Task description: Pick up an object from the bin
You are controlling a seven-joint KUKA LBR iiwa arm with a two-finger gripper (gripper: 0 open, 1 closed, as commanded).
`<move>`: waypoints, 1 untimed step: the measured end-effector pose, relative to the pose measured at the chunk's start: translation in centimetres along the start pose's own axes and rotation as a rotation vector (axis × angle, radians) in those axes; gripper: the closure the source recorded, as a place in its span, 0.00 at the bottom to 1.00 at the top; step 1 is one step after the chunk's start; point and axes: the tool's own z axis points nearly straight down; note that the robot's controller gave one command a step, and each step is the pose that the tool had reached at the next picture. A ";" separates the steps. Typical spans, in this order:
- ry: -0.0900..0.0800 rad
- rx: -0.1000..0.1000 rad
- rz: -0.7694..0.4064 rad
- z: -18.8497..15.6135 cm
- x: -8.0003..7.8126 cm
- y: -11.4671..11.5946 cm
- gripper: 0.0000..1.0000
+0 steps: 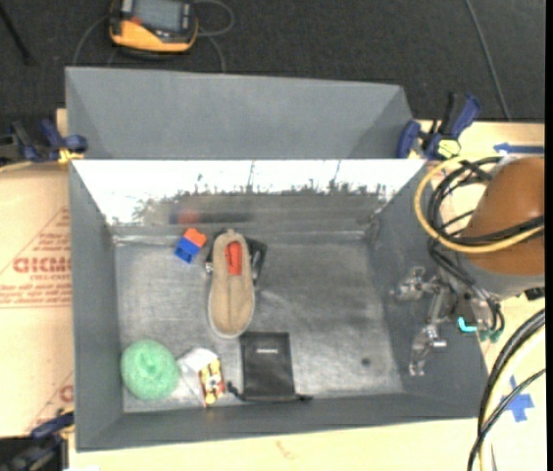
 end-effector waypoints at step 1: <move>-0.007 0.002 -0.004 -0.4 -0.2 0.0 0.00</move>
Offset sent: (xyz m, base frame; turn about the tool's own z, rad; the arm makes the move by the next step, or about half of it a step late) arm -0.0235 0.0680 0.0064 0.0560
